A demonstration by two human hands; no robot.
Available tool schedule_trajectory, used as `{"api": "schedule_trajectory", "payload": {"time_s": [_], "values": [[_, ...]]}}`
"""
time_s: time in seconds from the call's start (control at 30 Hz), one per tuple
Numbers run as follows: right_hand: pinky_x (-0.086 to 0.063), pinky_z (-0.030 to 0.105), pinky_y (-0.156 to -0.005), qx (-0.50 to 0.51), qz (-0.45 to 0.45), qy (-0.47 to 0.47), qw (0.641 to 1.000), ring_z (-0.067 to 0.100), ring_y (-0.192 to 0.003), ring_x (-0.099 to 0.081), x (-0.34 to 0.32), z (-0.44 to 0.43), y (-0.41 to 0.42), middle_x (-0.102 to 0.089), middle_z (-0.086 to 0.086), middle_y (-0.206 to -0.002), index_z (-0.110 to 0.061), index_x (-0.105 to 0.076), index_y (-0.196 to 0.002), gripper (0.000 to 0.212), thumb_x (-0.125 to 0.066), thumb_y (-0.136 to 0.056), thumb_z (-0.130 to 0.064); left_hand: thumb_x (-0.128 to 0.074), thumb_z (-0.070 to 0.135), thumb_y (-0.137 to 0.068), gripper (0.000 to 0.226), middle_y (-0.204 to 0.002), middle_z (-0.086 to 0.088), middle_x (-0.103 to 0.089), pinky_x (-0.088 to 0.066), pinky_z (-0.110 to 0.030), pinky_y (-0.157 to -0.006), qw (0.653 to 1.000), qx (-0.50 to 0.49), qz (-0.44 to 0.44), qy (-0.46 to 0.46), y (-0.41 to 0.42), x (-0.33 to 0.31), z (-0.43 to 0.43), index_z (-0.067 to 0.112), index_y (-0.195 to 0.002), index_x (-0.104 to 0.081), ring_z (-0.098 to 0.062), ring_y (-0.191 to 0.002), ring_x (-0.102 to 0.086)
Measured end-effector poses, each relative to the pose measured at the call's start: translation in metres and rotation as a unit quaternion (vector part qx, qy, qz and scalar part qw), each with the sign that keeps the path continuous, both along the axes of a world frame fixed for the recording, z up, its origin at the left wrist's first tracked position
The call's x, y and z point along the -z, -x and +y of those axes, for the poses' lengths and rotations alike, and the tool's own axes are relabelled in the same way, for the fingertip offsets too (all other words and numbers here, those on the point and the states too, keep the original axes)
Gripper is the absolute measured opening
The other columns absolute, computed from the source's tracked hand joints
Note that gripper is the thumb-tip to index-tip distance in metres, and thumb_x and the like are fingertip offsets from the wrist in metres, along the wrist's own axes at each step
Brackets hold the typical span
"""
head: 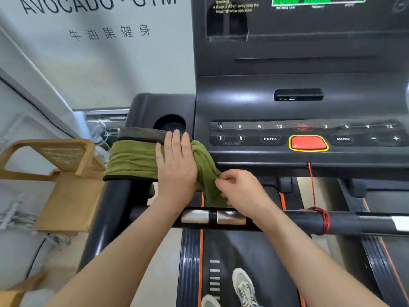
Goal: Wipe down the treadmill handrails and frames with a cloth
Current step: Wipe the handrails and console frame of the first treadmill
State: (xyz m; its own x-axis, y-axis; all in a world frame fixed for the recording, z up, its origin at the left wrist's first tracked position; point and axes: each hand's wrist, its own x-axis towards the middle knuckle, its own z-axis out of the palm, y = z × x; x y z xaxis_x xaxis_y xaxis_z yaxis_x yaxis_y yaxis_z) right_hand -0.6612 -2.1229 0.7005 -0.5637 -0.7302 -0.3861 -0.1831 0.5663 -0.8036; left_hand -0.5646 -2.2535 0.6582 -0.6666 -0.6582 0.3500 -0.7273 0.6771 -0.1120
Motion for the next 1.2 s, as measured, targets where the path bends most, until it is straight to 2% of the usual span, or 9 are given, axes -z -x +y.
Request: {"api": "schedule_trajectory", "payload": {"time_s": [0.23,0.33,0.5,0.63,0.7,0.77,0.9,1.07,1.2], "values": [[-0.049,0.019,-0.071,-0.05,0.13,0.056,0.989,0.003,-0.079,-0.063,-0.008,-0.008,-0.011,-0.065,-0.018,-0.076,-0.027,-0.064,-0.09,0.005,-0.061,-0.088,-0.024,-0.064,0.037,-0.086,0.082,-0.155,-0.016,-0.033,-0.031,-0.054,-0.11,0.992,0.091,-0.077,0.029,-0.032,-0.013,-0.023,0.007,-0.151,-0.025,-0.033,-0.143,-0.031],[-0.052,0.035,-0.086,-0.115,0.124,0.086,0.982,0.014,-0.097,-0.064,-0.012,-0.023,-0.035,-0.069,-0.006,-0.101,-0.021,-0.062,-0.119,0.03,-0.057,-0.09,-0.019,-0.066,0.055,-0.079,0.101,-0.162,-0.006,-0.013,-0.023,-0.06,-0.111,0.989,-0.034,-0.133,-0.054,-0.059,-0.032,-0.05,0.025,-0.154,-0.006,-0.03,-0.148,-0.013],[-0.041,0.025,-0.085,-0.221,0.171,0.089,0.956,0.015,-0.116,-0.054,-0.006,-0.044,-0.054,-0.057,-0.005,-0.128,-0.022,-0.04,-0.142,0.05,-0.052,-0.093,-0.022,-0.073,0.043,-0.074,0.109,-0.162,0.006,0.01,-0.041,-0.053,-0.103,0.972,-0.101,-0.093,-0.19,-0.067,-0.039,-0.074,0.042,-0.149,0.006,-0.034,-0.148,-0.005],[-0.043,0.031,-0.095,-0.244,0.178,0.123,0.945,0.018,-0.119,-0.051,-0.005,-0.056,-0.062,-0.055,0.0,-0.13,-0.019,-0.041,-0.141,0.051,-0.054,-0.092,-0.018,-0.063,0.026,-0.075,0.104,-0.161,0.0,-0.013,-0.048,-0.041,-0.087,0.931,-0.195,0.014,-0.307,-0.078,-0.047,-0.075,0.044,-0.15,0.006,-0.032,-0.127,-0.048],[-0.042,0.031,-0.095,-0.261,0.187,0.142,0.936,0.018,-0.119,-0.05,-0.005,-0.058,-0.065,-0.054,0.0,-0.13,-0.019,-0.041,-0.142,0.053,-0.054,-0.091,-0.017,-0.064,0.038,-0.074,0.1,-0.141,-0.003,-0.049,-0.048,-0.037,-0.084,0.898,-0.258,0.08,-0.347,-0.092,-0.051,-0.062,0.041,-0.151,0.0,-0.031,-0.112,-0.058],[-0.04,0.031,-0.097,-0.281,0.191,0.155,0.928,0.018,-0.12,-0.048,-0.008,-0.06,-0.069,-0.051,0.0,-0.131,-0.02,-0.04,-0.144,0.056,-0.053,-0.09,-0.016,-0.069,0.056,-0.068,0.1,-0.124,-0.001,-0.06,-0.045,-0.035,-0.085,0.866,-0.296,0.116,-0.385,-0.11,-0.055,-0.042,0.038,-0.148,-0.013,-0.03,-0.109,-0.059],[-0.035,0.032,-0.103,-0.338,0.214,0.172,0.9,0.025,-0.124,-0.042,-0.009,-0.068,-0.086,-0.045,0.003,-0.139,-0.017,-0.042,-0.145,0.054,-0.048,-0.091,-0.011,-0.066,0.067,-0.064,0.087,-0.12,0.004,-0.061,-0.038,-0.031,-0.08,0.844,-0.331,0.148,-0.395,-0.143,-0.061,0.009,0.04,-0.138,-0.029,-0.024,-0.101,-0.057],[-0.039,0.042,-0.105,-0.415,0.245,0.156,0.862,0.03,-0.126,-0.042,-0.001,-0.066,-0.117,-0.035,0.009,-0.149,-0.016,-0.043,-0.144,0.047,-0.045,-0.097,-0.023,-0.053,0.067,-0.082,0.095,-0.14,-0.011,-0.046,-0.043,-0.044,-0.091,0.865,-0.368,0.047,-0.337,-0.171,-0.049,0.053,0.031,-0.152,0.0,-0.036,-0.12,-0.052],[-0.043,0.036,-0.095,-0.377,0.235,0.164,0.881,0.025,-0.114,-0.05,0.0,-0.07,-0.112,-0.046,0.005,-0.134,-0.02,-0.048,-0.138,0.043,-0.053,-0.096,-0.023,-0.062,0.064,-0.069,0.108,-0.14,-0.01,-0.043,-0.044,-0.045,-0.099,0.85,-0.334,0.08,-0.399,-0.169,-0.048,0.037,0.031,-0.152,-0.001,-0.032,-0.123,-0.048]]}}
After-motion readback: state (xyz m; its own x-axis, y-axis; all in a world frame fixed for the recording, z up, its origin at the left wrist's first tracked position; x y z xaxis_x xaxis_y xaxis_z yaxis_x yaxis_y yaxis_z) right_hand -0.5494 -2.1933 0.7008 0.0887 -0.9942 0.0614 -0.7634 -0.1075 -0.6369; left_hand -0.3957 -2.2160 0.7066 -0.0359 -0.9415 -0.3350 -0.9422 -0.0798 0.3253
